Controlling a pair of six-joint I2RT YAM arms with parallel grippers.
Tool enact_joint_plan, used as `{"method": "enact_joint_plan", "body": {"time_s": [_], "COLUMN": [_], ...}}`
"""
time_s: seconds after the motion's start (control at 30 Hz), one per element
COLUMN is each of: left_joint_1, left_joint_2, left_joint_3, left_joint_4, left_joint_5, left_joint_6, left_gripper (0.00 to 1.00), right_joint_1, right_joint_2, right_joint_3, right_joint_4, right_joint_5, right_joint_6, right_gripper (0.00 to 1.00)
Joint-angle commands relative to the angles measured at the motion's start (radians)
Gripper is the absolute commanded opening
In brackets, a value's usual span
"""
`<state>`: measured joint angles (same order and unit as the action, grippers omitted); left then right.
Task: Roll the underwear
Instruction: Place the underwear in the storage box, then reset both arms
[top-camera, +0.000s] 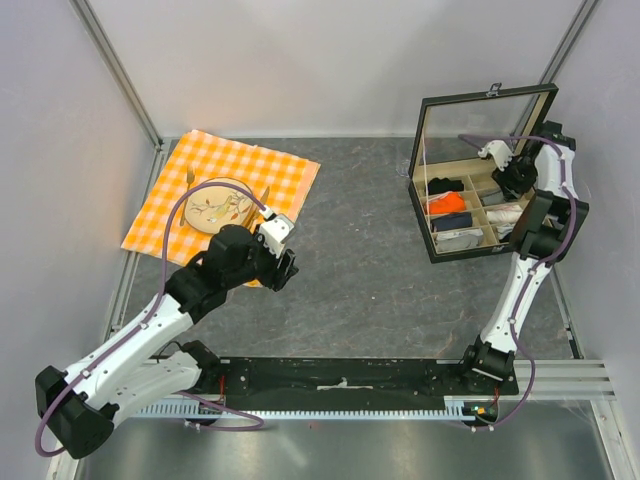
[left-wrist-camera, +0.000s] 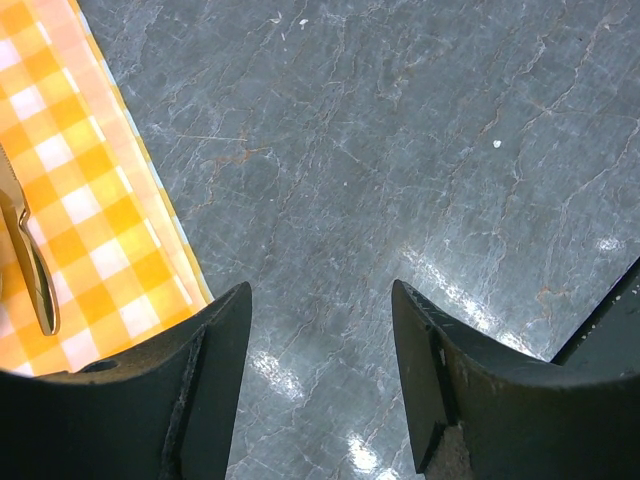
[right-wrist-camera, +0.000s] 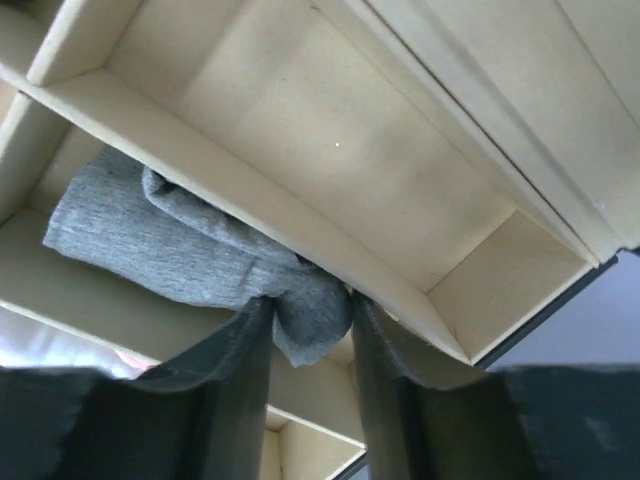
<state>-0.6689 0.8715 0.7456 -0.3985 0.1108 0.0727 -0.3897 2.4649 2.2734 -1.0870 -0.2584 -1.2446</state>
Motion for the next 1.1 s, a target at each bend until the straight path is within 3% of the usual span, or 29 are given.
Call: {"method": "enact_joint_plan", "body": {"time_s": [0.0,0.2,0.37,0.5,0.53,0.63,0.73,0.77,0.97,1.07], "left_joint_1": [0.002,0.002,0.002,0.005,0.011,0.028,0.031,0.031,0.031,0.031], "left_joint_2": [-0.022,-0.066,-0.109,-0.161,-0.178,-0.216,-0.216,-0.215,-0.229,-0.258], "left_joint_3": [0.0,-0.005,-0.008,0.004,0.017,0.078,0.177,0.202,0.359,0.402], "left_joint_4": [0.013,0.024,0.043,0.062,0.063,0.024,-0.054,-0.077,-0.226,-0.272], "left_joint_5": [0.001,0.021,0.015,-0.078,-0.092,-0.108,-0.106,-0.106,-0.106,-0.129], "left_joint_6": [0.044,0.03,0.007,-0.073,-0.105,-0.158,-0.182,-0.188,-0.192,-0.186], "left_gripper": [0.64,0.64,0.68,0.9,0.99,0.99,0.99,0.99,0.99,0.99], "right_joint_1": [-0.003,-0.003,-0.003,-0.003,-0.005,-0.021,-0.037,-0.037,-0.038,-0.037], "right_joint_2": [-0.085,-0.239,-0.381,-0.585,-0.625,-0.797,-0.963,-1.001,-1.24,-1.296], "right_joint_3": [-0.017,-0.02,-0.095,-0.202,-0.227,-0.357,-0.498,-0.575,-0.753,-0.767], "right_joint_4": [0.094,0.121,0.099,0.113,0.121,0.209,0.349,0.433,0.598,0.575], "right_joint_5": [0.007,-0.024,-0.117,-0.212,-0.258,-0.326,-0.401,-0.404,-0.291,-0.194], "right_joint_6": [0.06,0.16,0.206,0.31,0.371,0.565,0.729,0.854,1.241,1.278], "right_gripper": [0.51,0.68,0.76,0.81,0.85,0.98,0.98,0.98,0.98,0.98]}}
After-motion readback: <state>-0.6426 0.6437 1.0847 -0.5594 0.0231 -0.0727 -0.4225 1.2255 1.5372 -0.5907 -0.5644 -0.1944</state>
